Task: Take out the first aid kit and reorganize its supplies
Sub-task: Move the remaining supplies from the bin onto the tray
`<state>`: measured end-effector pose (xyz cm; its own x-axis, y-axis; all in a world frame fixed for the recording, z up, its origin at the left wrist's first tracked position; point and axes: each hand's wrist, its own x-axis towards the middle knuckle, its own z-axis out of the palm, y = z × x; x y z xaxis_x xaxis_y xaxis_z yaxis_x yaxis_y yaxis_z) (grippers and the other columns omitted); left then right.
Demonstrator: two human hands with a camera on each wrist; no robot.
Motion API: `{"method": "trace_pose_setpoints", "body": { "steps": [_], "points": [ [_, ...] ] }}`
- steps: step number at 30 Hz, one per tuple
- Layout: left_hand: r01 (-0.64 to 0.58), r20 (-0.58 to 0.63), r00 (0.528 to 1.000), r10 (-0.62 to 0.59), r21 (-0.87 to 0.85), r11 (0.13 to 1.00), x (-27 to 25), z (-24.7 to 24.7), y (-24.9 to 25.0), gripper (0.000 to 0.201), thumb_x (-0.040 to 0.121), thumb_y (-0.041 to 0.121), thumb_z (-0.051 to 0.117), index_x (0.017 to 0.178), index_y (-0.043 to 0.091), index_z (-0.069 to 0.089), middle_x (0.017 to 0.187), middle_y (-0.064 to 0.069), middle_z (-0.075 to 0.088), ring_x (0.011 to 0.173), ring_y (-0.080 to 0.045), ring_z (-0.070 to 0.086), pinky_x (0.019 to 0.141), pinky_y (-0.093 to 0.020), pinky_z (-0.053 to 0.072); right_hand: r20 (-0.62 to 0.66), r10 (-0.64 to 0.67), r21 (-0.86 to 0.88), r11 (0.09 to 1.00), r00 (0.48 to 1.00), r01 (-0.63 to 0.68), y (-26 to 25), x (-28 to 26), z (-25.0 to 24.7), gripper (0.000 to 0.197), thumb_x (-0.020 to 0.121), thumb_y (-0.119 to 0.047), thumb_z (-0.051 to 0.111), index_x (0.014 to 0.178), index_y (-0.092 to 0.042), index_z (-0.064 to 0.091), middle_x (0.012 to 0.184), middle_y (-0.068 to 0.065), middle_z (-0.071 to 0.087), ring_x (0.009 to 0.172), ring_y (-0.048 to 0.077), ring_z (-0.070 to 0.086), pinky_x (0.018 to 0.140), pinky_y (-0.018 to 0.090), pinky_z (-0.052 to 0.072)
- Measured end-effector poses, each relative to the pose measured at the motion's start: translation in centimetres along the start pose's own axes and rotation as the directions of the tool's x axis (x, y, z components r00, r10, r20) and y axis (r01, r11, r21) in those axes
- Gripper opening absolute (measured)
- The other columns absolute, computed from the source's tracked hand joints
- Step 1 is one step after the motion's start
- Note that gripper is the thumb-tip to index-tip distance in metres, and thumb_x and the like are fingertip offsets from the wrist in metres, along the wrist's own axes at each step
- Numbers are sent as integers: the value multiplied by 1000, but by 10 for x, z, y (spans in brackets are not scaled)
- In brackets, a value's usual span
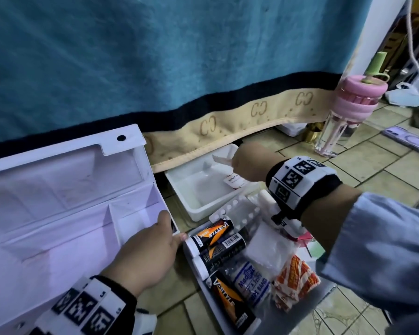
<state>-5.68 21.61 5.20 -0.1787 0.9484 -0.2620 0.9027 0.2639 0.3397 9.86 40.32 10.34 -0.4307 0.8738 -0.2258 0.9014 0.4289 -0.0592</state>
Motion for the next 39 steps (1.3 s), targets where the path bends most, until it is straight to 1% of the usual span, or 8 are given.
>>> {"method": "trace_pose_setpoints", "body": {
  "steps": [5,7,11,20,23,28,32,39],
  "points": [
    [3,-4,1000,-3,-11,1000,1,1,-1,32,97,44,36,79,21,23,63,-1,43,58,-19,44,54,-33,31,-290,26,272,961,957,57,9,-33,-29,2,75,-15,75,74,-15,74,76,4,71,57,16,58,58,24,48],
    [13,1,1000,-13,-19,1000,1,0,-1,33,97,44,37,76,22,22,63,-1,44,59,-19,45,53,-33,31,-367,19,322,941,930,107,15,-56,-35,13,71,-13,76,65,-21,68,64,-4,65,51,17,58,52,24,49],
    [14,0,1000,-14,-11,1000,1,-1,1,33,97,42,36,76,21,22,62,-2,44,57,-18,44,52,-32,30,-491,144,507,849,859,148,36,-102,-29,21,68,-5,70,74,-20,57,57,-8,57,48,9,53,49,23,45],
    [48,-15,999,-48,-16,999,4,2,-1,36,96,42,38,72,20,22,60,-7,45,56,-22,45,50,-32,28,-387,268,471,880,882,-60,62,-196,35,10,77,-19,71,80,-28,71,77,-8,64,65,3,59,59,22,50],
    [57,-17,998,-57,-7,998,3,2,0,36,96,42,37,73,20,21,60,-8,47,58,-25,47,51,-32,29,-386,246,393,916,889,-83,62,-203,66,14,75,-12,71,79,-25,73,73,-11,56,59,5,54,55,18,42],
    [54,-31,998,-54,-17,998,2,3,1,36,96,41,38,72,19,21,57,-8,45,54,-24,47,51,-32,29,-318,222,337,935,922,-109,52,-203,97,9,84,-23,60,91,-23,66,89,-5,57,80,19,61,66,34,49],
    [58,-36,998,-58,-19,998,3,4,0,36,96,40,39,72,20,21,56,-8,45,53,-24,47,51,-32,29,-245,185,400,914,952,-75,45,-201,108,18,89,-38,54,94,-24,63,92,-3,62,87,17,59,72,30,45],
    [61,-32,998,-61,-21,998,1,2,2,33,96,40,38,75,19,23,56,-6,43,52,-21,44,48,-31,27,-198,183,419,904,963,-86,47,-205,113,7,88,-31,52,89,-26,57,93,-10,54,86,14,57,71,30,46]
  ]
}}
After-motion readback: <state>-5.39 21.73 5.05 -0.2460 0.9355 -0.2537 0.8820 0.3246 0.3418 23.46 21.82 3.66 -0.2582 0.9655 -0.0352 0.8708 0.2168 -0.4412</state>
